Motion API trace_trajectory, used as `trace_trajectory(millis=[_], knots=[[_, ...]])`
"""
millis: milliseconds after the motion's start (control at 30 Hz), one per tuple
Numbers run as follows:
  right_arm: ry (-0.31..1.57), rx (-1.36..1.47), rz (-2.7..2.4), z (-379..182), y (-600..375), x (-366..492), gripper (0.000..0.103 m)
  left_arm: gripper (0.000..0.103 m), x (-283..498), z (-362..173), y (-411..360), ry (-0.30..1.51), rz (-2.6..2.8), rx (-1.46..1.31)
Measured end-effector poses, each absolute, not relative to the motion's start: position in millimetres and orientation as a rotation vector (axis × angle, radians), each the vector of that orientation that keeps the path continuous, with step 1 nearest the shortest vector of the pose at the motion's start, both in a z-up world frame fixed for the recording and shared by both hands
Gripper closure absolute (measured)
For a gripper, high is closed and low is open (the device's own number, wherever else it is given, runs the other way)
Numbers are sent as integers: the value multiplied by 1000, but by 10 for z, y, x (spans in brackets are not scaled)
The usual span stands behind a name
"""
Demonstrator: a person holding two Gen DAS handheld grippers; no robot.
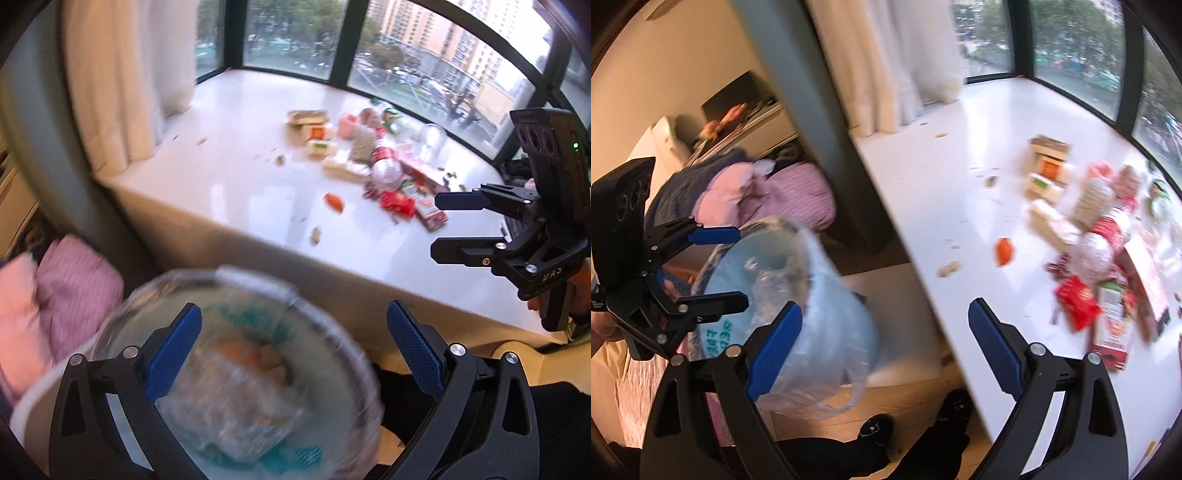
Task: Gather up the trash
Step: 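Move both tools back toward the remaining trash on the sill, then grasp the red-labelled water bottle with the left gripper while the right gripper grasps the pink box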
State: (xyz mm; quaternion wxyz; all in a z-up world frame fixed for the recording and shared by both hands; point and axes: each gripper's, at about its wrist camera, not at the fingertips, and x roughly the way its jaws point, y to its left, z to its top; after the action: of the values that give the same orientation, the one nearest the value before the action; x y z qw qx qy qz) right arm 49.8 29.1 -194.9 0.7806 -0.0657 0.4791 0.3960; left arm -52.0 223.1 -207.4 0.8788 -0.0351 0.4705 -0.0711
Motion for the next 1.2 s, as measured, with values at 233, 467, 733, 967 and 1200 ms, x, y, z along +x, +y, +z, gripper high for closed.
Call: trace_trajectory(millis=[233,467,733,967,1200], knots=[[1004,-92,771,-1871,-157,789,15,6,-24,-1965,1793,965,-241,-35],[988,-65,699,-1841,-607,1116,15,6,434,-1898,1372,965,-325,3],[989,-54,615,-1887,-1126,1554,14,6,983,-1850,965,966,-397,30],[991,-53,560,-1970,-1518,1901,15,6,1462,-1903,567,981,-449,53],[1023,-59,549,-2221,-1806,2267,15,6,1927,-2076,192,1010,-480,78]])
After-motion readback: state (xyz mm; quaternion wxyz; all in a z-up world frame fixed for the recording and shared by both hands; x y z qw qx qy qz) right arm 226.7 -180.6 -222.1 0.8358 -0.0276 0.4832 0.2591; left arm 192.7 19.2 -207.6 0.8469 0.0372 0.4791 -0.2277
